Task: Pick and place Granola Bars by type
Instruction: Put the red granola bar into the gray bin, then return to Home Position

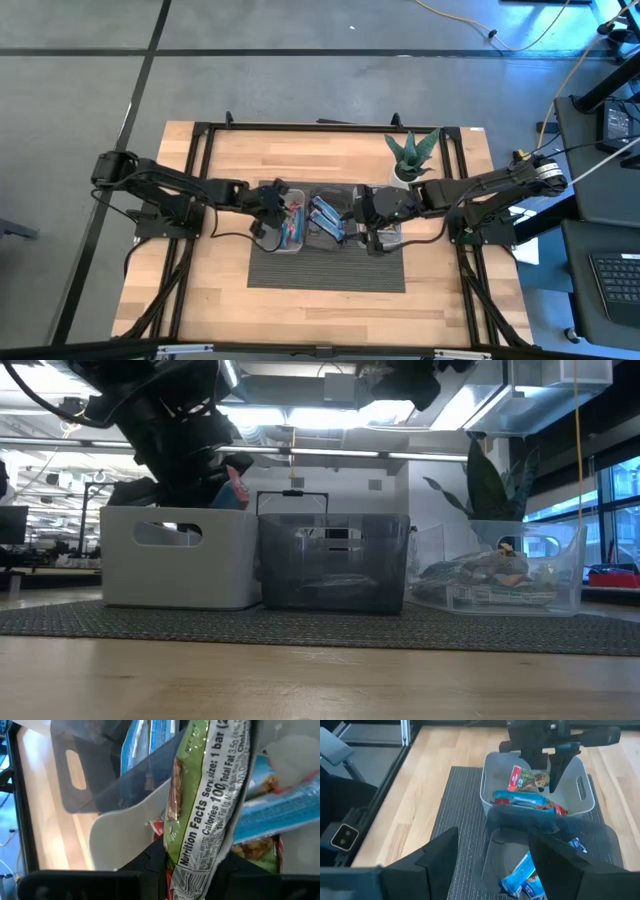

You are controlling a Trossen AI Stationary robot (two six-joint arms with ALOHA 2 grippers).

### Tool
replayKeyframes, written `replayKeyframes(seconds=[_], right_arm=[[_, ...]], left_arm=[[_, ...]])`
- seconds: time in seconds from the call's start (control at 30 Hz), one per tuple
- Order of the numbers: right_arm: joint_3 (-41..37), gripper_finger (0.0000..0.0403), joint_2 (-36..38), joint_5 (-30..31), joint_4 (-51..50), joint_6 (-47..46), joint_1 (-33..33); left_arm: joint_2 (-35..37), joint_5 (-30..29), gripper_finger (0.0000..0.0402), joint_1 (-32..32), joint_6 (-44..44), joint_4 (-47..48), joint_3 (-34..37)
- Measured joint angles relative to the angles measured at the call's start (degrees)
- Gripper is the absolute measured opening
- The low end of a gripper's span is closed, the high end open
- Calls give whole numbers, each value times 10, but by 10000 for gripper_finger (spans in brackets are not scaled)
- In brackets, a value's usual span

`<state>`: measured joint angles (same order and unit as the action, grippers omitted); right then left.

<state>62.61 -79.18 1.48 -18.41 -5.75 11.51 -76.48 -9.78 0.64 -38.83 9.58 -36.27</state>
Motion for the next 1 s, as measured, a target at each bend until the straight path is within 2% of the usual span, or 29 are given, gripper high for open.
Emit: replayKeyframes(seconds=[0.33,0.67,0.83,0.9,1.0], right_arm=[[0,242,0,0,-3,0,0],[0,242,0,3,-1,36,-3],[0,242,1,4,-2,51,-2],[1,242,5,3,-6,36,-7],[-8,242,26,-7,-30,26,-20]], left_arm=[[-3,0,82,0,0,-21,0],[-3,-35,144,0,-22,-21,0],[23,-103,152,4,-6,-18,0],[51,-97,152,3,13,-19,0],[112,-37,150,-14,70,-18,0]])
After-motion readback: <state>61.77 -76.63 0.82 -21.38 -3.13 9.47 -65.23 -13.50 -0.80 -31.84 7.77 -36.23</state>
